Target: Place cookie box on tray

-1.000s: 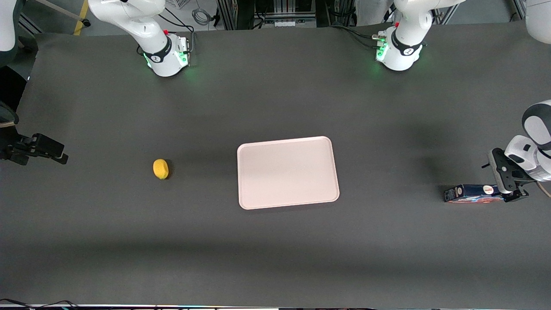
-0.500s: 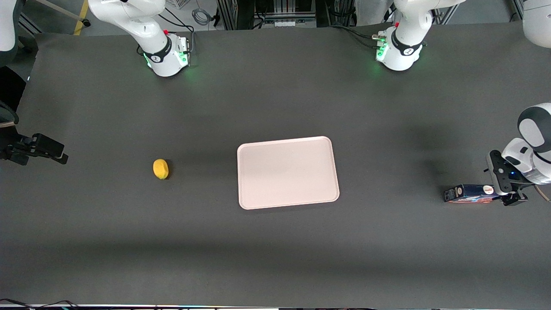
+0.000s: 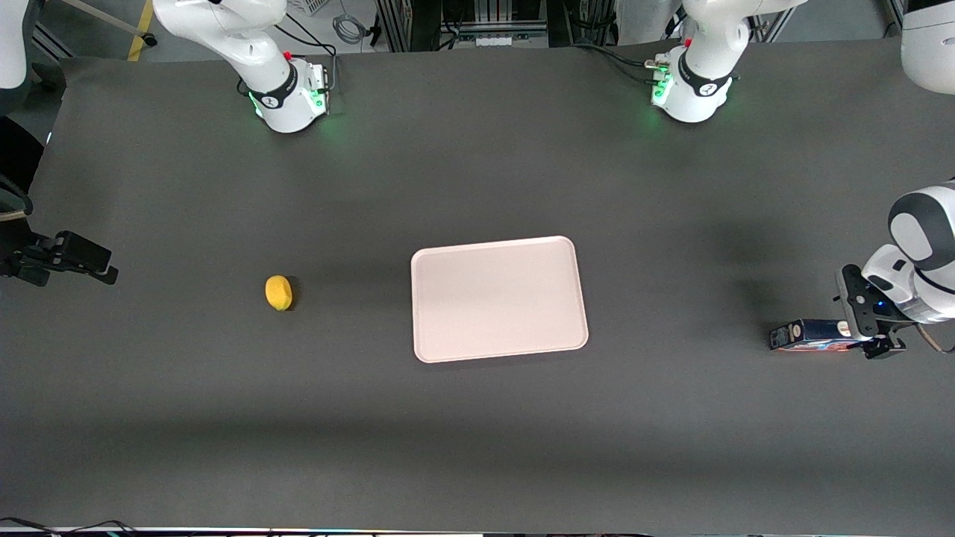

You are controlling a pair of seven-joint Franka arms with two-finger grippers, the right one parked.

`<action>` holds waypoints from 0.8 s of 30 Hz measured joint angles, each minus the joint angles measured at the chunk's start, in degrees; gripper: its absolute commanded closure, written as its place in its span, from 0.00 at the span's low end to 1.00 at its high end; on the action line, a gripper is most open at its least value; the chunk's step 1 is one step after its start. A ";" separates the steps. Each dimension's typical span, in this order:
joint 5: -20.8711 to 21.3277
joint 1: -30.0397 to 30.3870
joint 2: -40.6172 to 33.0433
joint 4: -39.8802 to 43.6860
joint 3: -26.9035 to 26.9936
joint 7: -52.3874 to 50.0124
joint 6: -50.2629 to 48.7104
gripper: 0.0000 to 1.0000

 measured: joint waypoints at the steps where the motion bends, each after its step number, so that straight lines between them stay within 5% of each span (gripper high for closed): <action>1: 0.00 0.00 0.00 0.00 0.00 0.16 0.30 0.00; 24: -0.01 0.22 2.01 0.00 0.04 0.83 2.78 0.00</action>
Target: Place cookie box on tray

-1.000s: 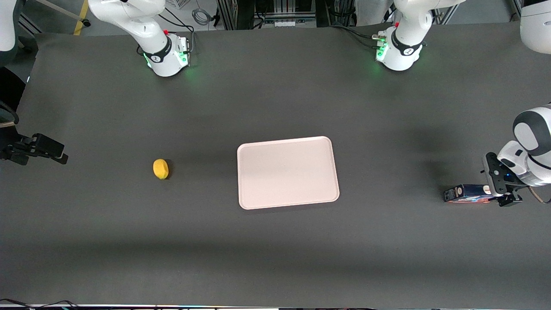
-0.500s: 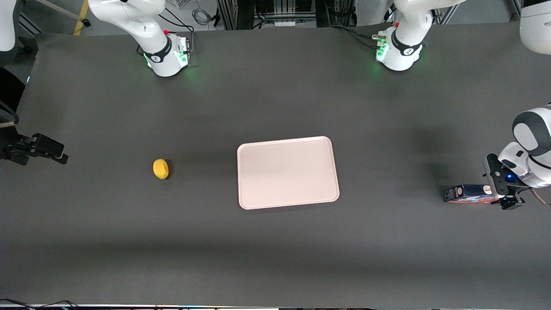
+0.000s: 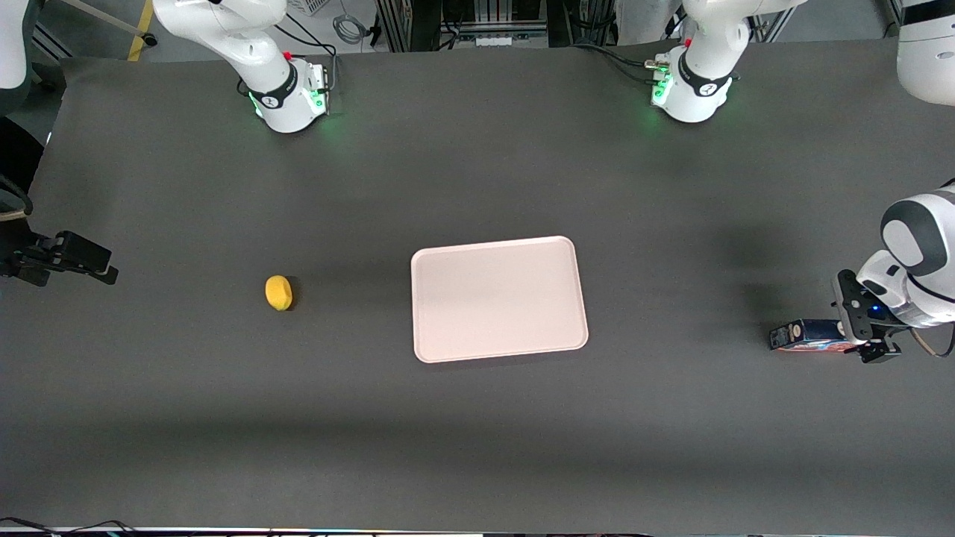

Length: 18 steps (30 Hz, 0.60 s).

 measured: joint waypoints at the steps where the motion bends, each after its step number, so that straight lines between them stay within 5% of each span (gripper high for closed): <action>1: 0.00 0.01 0.03 0.00 0.00 0.00 0.00 0.00; 18: -0.35 0.02 2.79 -0.01 0.00 0.00 3.88 0.00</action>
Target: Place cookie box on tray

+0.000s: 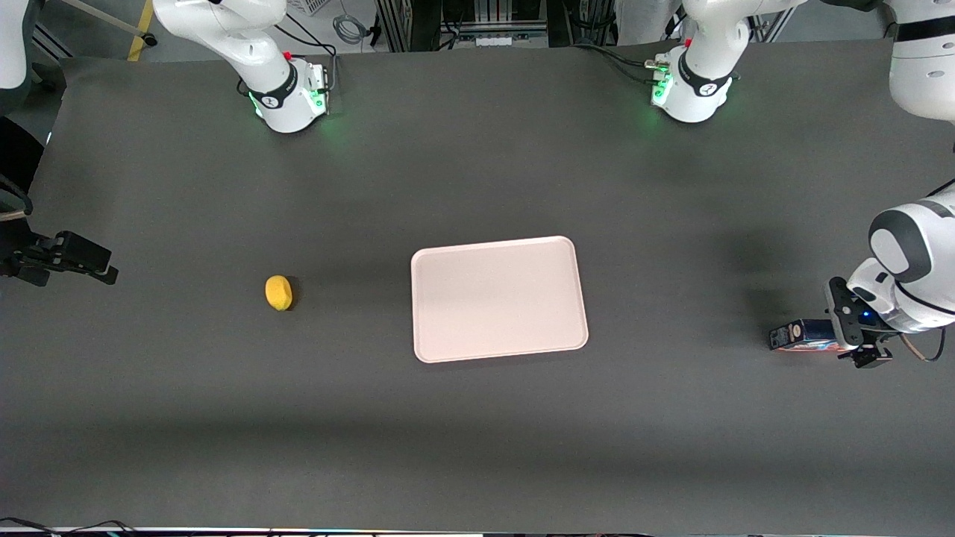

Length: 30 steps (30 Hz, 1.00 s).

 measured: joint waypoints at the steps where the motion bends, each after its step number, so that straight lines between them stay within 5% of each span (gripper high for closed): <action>1: -0.01 0.01 0.14 0.00 0.00 0.00 0.10 0.00; 14: -1.69 0.06 0.93 -0.02 0.01 0.00 0.54 0.03; 30: -1.97 0.00 1.02 -0.19 -0.12 0.00 1.49 0.68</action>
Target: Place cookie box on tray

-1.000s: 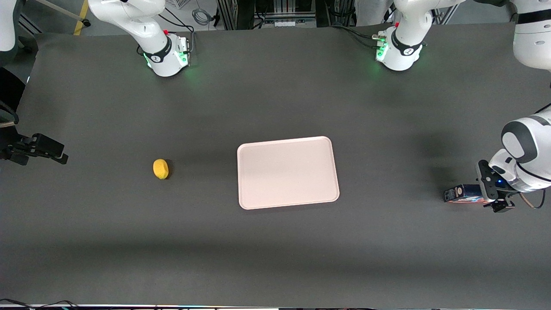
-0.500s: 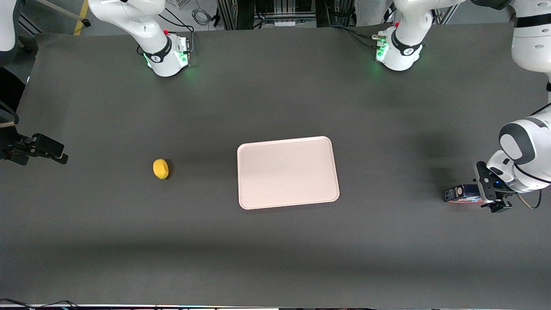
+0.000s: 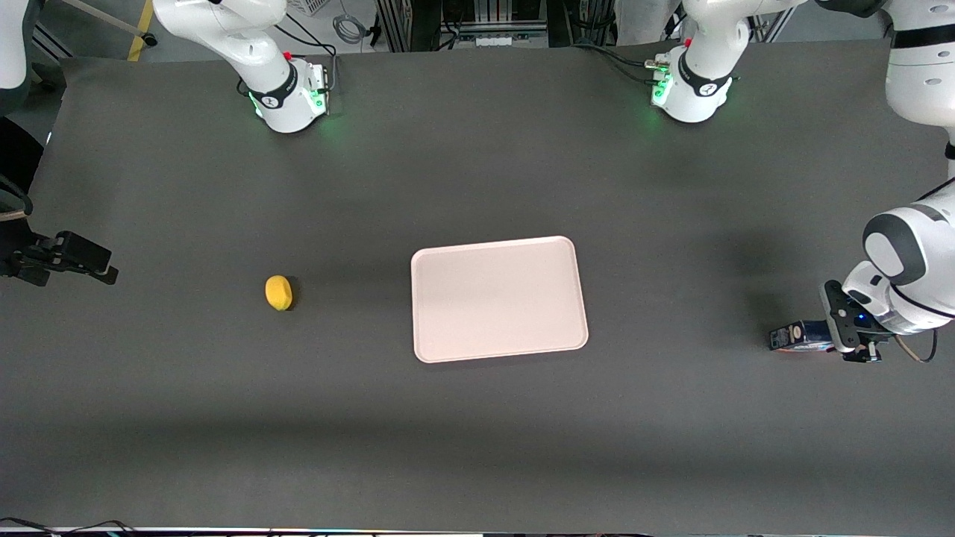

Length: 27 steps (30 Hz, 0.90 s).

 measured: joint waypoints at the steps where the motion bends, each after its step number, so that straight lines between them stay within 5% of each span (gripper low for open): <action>1: 0.00 -0.02 0.00 -0.02 -0.02 0.00 0.00 0.72; 7: -0.01 -0.03 -0.02 -0.02 -0.01 0.00 0.00 0.87; 27: -3.95 -0.05 -0.17 4.97 0.00 -3.70 -4.03 0.87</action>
